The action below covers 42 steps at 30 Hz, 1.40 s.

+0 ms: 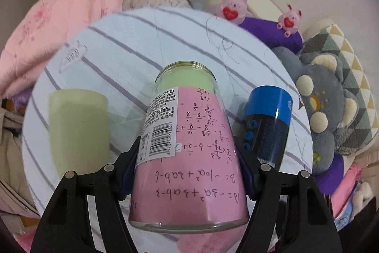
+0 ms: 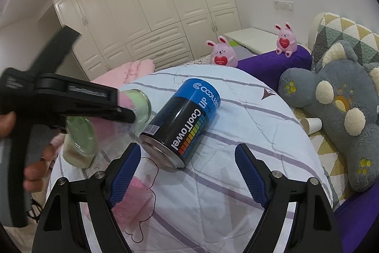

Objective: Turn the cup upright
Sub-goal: 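Lift the jar with the left tool and rotate it toward upright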

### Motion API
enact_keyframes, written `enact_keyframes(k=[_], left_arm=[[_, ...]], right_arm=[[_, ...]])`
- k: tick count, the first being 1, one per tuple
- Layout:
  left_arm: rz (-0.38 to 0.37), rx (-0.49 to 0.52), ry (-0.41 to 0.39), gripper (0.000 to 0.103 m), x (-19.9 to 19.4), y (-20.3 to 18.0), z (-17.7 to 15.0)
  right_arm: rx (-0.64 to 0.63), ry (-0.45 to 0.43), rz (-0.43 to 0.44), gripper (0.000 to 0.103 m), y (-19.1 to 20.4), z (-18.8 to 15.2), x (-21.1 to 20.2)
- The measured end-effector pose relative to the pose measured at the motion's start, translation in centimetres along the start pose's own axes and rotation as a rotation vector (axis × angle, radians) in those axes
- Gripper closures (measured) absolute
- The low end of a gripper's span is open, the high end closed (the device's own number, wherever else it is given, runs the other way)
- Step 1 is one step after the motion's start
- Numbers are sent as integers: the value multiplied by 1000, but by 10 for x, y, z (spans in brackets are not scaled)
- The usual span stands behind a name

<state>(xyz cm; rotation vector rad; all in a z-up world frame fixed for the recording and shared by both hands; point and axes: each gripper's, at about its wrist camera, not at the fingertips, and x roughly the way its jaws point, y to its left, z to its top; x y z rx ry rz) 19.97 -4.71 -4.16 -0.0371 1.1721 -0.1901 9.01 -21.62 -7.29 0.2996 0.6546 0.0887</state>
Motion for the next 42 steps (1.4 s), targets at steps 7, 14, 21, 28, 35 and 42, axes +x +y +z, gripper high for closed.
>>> enact_keyframes(k=[7,14,21,28,35,42], left_arm=[[-26,2,-17,32,-18,15,-12],[-43,15,-21,32,-34,30,-45],[-60,37,-27,32,-43,43,-70],[-73,54,-42,32,-49,64,-96],[-120,45,-54,32,-47,85,-115],[-138,61,-60,32,-36,102,-128]], right_arm=[[-10,4,-7,20,10,-3,1],[-35,-2,-17,20,20,-4,-3],[-38,-11,-25,20,27,-6,-10],[-60,-10,-36,20,38,-7,-13],[-101,-3,-56,20,52,-12,-14],[-168,38,-53,20,67,-14,-11]])
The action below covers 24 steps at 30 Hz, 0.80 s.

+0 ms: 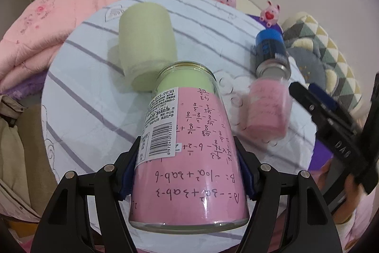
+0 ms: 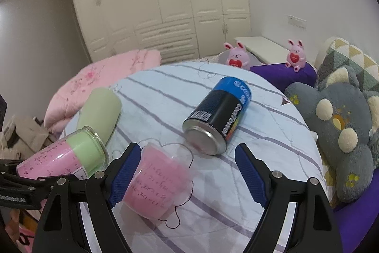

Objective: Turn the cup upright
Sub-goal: 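Lift the jar with the left tool and rotate it toward upright, then grasp the jar with the right tool while the left tool releases it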

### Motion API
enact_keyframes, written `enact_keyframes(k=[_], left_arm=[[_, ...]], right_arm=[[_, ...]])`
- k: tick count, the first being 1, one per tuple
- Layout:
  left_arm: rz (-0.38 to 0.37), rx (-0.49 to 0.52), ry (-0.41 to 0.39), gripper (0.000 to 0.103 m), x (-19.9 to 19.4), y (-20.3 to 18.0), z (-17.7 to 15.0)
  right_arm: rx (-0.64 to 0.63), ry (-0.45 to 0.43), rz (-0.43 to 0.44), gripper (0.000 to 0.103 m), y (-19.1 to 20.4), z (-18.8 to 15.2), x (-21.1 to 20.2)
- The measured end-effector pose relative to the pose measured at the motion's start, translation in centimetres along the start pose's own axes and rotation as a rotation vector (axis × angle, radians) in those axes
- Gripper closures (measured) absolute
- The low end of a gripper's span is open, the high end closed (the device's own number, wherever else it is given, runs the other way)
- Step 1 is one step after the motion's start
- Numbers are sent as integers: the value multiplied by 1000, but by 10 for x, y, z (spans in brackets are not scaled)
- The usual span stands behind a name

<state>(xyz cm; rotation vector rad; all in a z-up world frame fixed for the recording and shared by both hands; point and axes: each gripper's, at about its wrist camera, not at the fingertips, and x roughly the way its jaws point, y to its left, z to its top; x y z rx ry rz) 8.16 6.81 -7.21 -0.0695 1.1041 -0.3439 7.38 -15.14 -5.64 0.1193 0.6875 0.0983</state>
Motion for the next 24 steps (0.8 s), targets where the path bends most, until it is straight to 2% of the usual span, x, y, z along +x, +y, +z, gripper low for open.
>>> enact_keyframes(k=[7,9,11,12,18,24], left_arm=[[-39,24,28,31,18,5,-12],[-59,25,36,22,17,7,-14],[-70,24,32,6,13,9,-15],[-73,24,25,3,9,9,-15],[-55,35,2,3,-9,18,-24],[-37,62,-31,2,-23,32,-34]], right_arm=[[-1,74,14,20,21,0,-4],[-7,95,20,20,30,3,-6],[-20,101,24,20,40,6,-8],[-30,109,21,20,47,8,-8],[-69,154,31,20,80,19,-3],[-42,269,90,20,110,22,14]])
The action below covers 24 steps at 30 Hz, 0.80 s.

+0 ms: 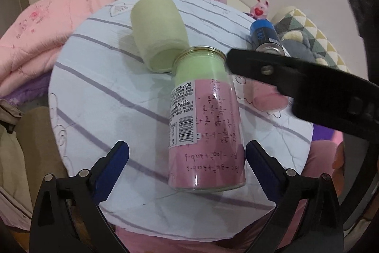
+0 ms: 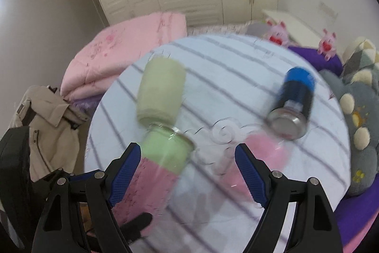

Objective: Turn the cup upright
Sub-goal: 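Grasp the jar with the right tool while the left tool releases it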

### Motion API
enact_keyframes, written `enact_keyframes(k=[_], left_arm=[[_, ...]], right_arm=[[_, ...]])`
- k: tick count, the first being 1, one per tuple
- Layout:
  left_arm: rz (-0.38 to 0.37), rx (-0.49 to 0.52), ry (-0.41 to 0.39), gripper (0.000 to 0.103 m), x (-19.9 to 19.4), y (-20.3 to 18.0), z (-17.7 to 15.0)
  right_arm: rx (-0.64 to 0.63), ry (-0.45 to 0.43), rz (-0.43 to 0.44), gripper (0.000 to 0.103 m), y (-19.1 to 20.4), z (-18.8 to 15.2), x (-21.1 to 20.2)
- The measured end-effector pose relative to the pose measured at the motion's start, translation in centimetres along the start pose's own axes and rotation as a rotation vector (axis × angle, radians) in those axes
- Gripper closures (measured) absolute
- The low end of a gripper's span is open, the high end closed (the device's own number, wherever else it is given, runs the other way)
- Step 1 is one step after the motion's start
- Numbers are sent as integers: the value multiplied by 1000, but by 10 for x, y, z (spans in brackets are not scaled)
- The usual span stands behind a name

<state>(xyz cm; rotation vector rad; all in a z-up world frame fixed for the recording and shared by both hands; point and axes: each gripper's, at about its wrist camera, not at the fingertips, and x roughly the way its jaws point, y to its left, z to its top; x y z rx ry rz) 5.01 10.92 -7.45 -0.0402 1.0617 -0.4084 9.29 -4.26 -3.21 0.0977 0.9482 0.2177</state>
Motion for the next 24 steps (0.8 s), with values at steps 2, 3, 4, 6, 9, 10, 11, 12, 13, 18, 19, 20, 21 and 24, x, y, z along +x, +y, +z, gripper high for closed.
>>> enact_keyframes(k=[2,3,4,6,9,10,11,12,13,18,19,20,21,24], left_arm=[[-11,-6,-3,2,-2,5,-1],[-19,-13,-3,2,-3,7,-1],[-31,-19,-4,2,-4,10,-1],[-52,-23,-3,2,-3,13,-2],[-89,-33,3,2,-1,17,-2],[-100,-39,8,2,0,19,-2],[-104,-45,11,2,1,21,-3],[-107,-49,14,2,2,21,-3],[-112,-49,16,2,3,23,-3],[-125,-46,28,2,8,24,-3],[-126,-45,28,2,8,24,-3],[-127,-43,29,2,8,25,-3],[-128,-42,29,2,9,25,-3],[-128,-36,35,2,11,25,-1]], right_arm=[[1,31,-9,20,8,2,8],[1,52,-23,20,12,2,14],[6,71,-28,20,14,2,19],[31,127,-16,20,15,3,31],[74,169,28,20,14,5,43],[88,178,35,20,13,7,47],[96,185,42,20,13,7,47],[113,199,64,20,12,8,51],[133,217,89,20,11,9,56],[207,274,181,20,7,6,74],[235,292,210,20,4,5,78],[257,303,235,20,2,5,82],[266,304,247,20,1,4,84],[293,316,295,20,0,2,91]])
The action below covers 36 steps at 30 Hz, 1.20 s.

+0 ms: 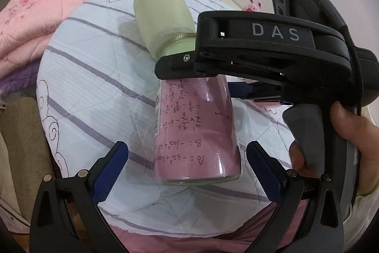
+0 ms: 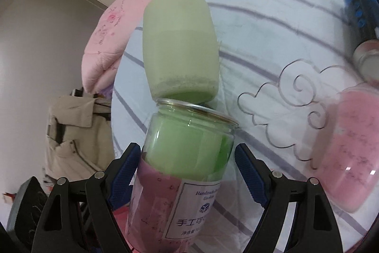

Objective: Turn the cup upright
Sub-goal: 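Grasp the jar with the right tool while the left tool releases it, then turn the jar upright with the right tool and lower it onto the table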

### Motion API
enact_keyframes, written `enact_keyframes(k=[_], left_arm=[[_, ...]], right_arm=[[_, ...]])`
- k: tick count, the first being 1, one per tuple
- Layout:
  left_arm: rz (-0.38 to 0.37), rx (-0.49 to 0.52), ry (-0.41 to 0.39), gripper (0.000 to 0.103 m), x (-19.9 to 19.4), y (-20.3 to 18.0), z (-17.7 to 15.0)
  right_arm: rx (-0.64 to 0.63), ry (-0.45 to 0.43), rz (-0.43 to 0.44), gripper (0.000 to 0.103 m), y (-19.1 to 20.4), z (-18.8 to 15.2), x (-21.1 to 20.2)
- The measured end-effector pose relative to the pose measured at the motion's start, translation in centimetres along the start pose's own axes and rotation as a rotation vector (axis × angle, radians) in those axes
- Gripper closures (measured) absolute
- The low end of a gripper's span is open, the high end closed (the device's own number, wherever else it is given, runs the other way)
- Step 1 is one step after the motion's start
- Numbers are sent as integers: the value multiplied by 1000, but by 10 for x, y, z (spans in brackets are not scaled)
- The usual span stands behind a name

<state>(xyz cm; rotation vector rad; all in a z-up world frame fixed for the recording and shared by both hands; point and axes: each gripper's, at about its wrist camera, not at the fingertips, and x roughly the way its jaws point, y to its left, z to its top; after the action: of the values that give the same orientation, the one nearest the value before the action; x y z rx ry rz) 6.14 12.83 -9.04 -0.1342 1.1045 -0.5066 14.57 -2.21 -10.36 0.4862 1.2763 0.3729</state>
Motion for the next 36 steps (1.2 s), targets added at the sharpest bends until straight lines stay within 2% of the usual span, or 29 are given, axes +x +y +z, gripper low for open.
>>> enact_keyframes(k=[5,15,21,26,32,36], left_arm=[[3,-1,-4,2,1,-1,2],[9,27,-4,2,5,-12,7],[5,54,-9,2,12,-24,20],[31,49,-5,2,21,-28,31],[95,17,-22,2,32,-33,49],[112,6,-44,1,38,-39,57]], right_arm=[[-7,-11,46,25,-1,-1,1],[-85,-126,-17,25,8,-6,-22],[-125,-200,-90,25,7,-7,-43],[-162,-282,-135,25,3,-4,-64],[-271,-382,-271,26,7,8,-78],[-336,-454,-348,26,11,14,-84]])
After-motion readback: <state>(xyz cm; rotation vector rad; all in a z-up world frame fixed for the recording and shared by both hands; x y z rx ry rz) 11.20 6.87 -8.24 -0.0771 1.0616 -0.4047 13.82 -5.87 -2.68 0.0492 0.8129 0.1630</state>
